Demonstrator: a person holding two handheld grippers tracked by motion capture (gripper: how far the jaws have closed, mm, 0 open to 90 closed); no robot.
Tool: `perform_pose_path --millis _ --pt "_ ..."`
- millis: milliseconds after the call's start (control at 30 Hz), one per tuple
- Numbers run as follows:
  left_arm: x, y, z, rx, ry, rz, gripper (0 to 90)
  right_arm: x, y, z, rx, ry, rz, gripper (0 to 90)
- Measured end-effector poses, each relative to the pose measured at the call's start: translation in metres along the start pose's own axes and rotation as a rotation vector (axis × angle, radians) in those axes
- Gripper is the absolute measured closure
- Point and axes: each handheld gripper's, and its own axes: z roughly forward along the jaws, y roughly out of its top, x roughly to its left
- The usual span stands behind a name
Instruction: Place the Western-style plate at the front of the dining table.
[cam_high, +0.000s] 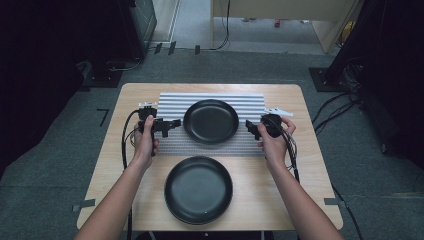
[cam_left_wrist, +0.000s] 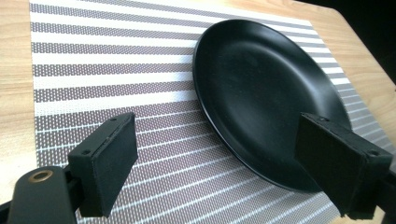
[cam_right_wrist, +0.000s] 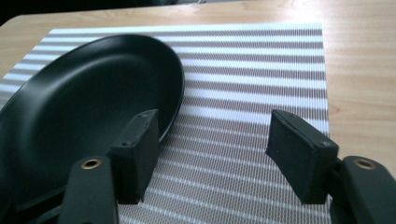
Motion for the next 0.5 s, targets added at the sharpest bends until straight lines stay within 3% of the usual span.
perform_pose_path --millis 133,333,500 --pt "-0.004 -0.006 -0.007 0.022 0.009 0.041 13.2 -0.001 -0.006 -0.009 0.010 0.018 -0.038 31.5" --pt "-0.001 -0.017 -0.022 0.000 -0.004 0.042 11.7 -0.004 -0.013 -0.027 0.011 0.035 -0.065 30.5" --pt "0.000 -0.028 -0.036 -0.017 -0.006 0.055 11.3 -0.012 -0.020 -0.040 0.008 0.045 -0.058 30.5"
